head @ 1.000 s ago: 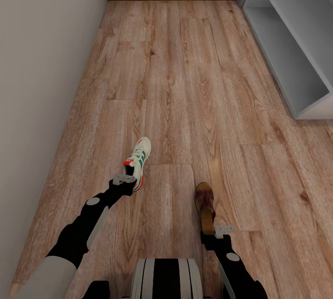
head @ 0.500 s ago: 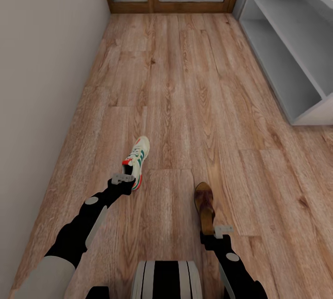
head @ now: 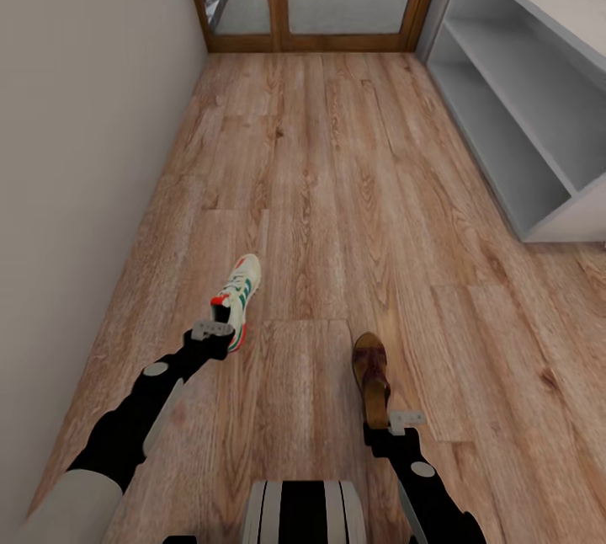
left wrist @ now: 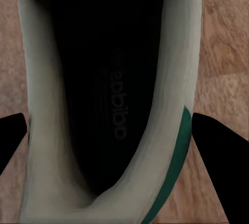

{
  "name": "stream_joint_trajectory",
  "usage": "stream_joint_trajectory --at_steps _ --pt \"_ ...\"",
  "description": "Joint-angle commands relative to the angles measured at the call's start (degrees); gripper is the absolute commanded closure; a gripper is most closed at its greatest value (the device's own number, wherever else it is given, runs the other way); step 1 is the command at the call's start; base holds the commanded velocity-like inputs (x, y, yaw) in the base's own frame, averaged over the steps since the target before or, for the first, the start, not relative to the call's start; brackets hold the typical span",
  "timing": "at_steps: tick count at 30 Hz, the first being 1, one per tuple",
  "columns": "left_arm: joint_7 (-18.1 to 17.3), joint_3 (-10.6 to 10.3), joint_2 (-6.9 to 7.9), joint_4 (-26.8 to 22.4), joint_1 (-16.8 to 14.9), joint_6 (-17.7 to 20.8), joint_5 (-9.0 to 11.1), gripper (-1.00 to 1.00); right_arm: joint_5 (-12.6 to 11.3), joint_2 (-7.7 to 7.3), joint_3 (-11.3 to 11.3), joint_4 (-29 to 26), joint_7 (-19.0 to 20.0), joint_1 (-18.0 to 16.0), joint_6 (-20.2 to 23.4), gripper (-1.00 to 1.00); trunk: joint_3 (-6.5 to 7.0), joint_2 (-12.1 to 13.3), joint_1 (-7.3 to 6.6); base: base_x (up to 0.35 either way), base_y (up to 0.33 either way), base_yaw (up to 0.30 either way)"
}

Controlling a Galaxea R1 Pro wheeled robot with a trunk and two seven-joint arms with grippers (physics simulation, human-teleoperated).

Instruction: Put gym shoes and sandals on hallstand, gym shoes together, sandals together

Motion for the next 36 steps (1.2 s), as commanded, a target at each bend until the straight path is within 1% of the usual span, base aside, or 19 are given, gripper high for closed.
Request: stream_joint_trajectory --at_steps 1,3,4,6,8,10,12,13,14,16,18,22,25,26,28,29,31,32,36 --pt "0.0 0.0 0.1 -0.1 0.2 0.4 0.6 1.0 0.4 0.07 -0.2 -0.1 0.0 0.0 0.2 1.0 0.2 0.0 -0.03 0.0 0.0 0.0" --pt "0.0 0.3 0.18 -0.1 0.8 0.4 0.7 1.0 0.4 0.08 -0.2 -0.1 0.0 0.0 0.2 1.0 0.64 0.0 -0.08 0.0 0.0 0.0" --pt "0.1 2.9 0.29 -0.1 3.0 0.3 0.6 1.0 0.4 0.03 -0.2 -0.2 0.0 0.0 0.1 1.0 0.86 0.0 -0.11 0.0 0.0 0.0" --pt "0.1 4.1 0.27 -0.1 3.8 0.2 0.6 1.0 0.4 0.02 -0.2 -0.3 0.0 0.0 0.0 1.0 1.3 0.1 -0.16 0.0 0.0 0.0" --pt "0.1 4.7 0.25 -0.1 4.5 0.0 0.6 1.0 0.4 0.0 -0.3 -0.4 0.0 0.0 0.0 1.0 1.75 0.1 -0.21 0.0 0.0 0.0" --pt "0.0 5.7 0.11 0.0 7.5 -0.3 0.5 1.0 0.5 -0.49 -0.3 -0.6 0.0 0.0 0.0 1.0 2.24 0.1 -0.26 0.0 0.0 0.0" --pt "0.2 6.2 0.24 0.3 10.9 -0.6 0.4 1.0 0.5 -3.8 -0.2 -0.6 0.0 0.1 -0.7 1.0 2.84 0.1 -0.31 0.0 0.0 0.0" --pt "0.3 6.7 0.27 0.6 11.8 -0.9 0.4 1.0 0.5 -4.52 -0.3 -0.6 0.0 0.2 -1.6 1.0 3.15 0.2 -0.34 0.0 0.0 0.0" --pt "0.3 8.1 0.24 1.7 13.9 -3.3 0.4 1.0 0.5 -6.1 -0.3 -0.5 0.1 0.8 -5.9 1.0 3.46 0.2 -0.37 0.0 0.0 0.0" --pt "0.4 8.7 0.23 3.1 15.5 -6.6 0.4 1.0 0.4 -7.63 -0.4 -0.3 0.0 2.4 -10.2 1.0 4.08 0.2 -0.42 0.0 0.0 0.0" --pt "0.4 8.9 0.23 4.4 16.4 -8.9 0.4 1.0 0.3 -8.36 -0.4 -0.2 -0.1 4.1 -12.9 1.0 4.7 0.2 -0.47 0.0 0.0 0.0" --pt "0.4 9.0 0.21 7.2 17.2 -12.4 0.4 1.0 0.2 -8.85 -1.0 0.1 -0.1 7.1 -16.6 1.0 5.94 0.3 -0.57 0.0 0.0 0.0" --pt "0.4 9.1 0.12 10.6 17.4 -15.6 0.5 1.0 0.1 -8.96 -1.7 0.8 -0.1 9.2 -19.7 1.0 6.88 0.3 -0.65 0.0 0.0 0.0" --pt "0.4 9.1 0.01 12.8 17.4 -17.5 0.6 1.0 0.1 -8.99 -1.9 1.2 -0.1 10.0 -21.4 1.0 7.19 0.3 -0.68 0.0 0.0 0.0" --pt "0.5 9.1 -0.15 15.1 17.5 -19.8 0.7 1.0 0.1 -9.01 -2.1 1.7 -0.1 10.5 -22.9 1.0 7.81 0.4 -0.73 0.0 0.0 0.0" --pt "0.5 9.1 -0.28 17.7 17.5 -22.3 0.7 1.0 0.1 -9.02 -2.2 2.4 -0.1 10.8 -24.2 1.0 8.12 0.4 -0.75 0.0 0.0 0.0" --pt "0.5 9.1 -0.39 20.3 17.5 -24.9 0.8 1.0 0.1 -9.06 -2.3 3.4 -0.1 11.0 -25.0 1.0 8.75 0.4 -0.8 0.0 0.0 0.0" --pt "0.5 9.1 -0.43 22.9 17.5 -27.4 0.8 1.0 0.1 -9.09 -2.3 4.6 -0.1 11.2 -25.6 1.0 9.06 0.4 -0.83 0.0 0.0 0.0" --pt "0.5 9.2 -0.41 28.6 17.5 -32.2 0.9 1.0 0.1 -9.12 -2.4 6.7 0.1 11.4 -26.4 1.0 10.3 0.5 -0.93 0.0 0.0 0.0"
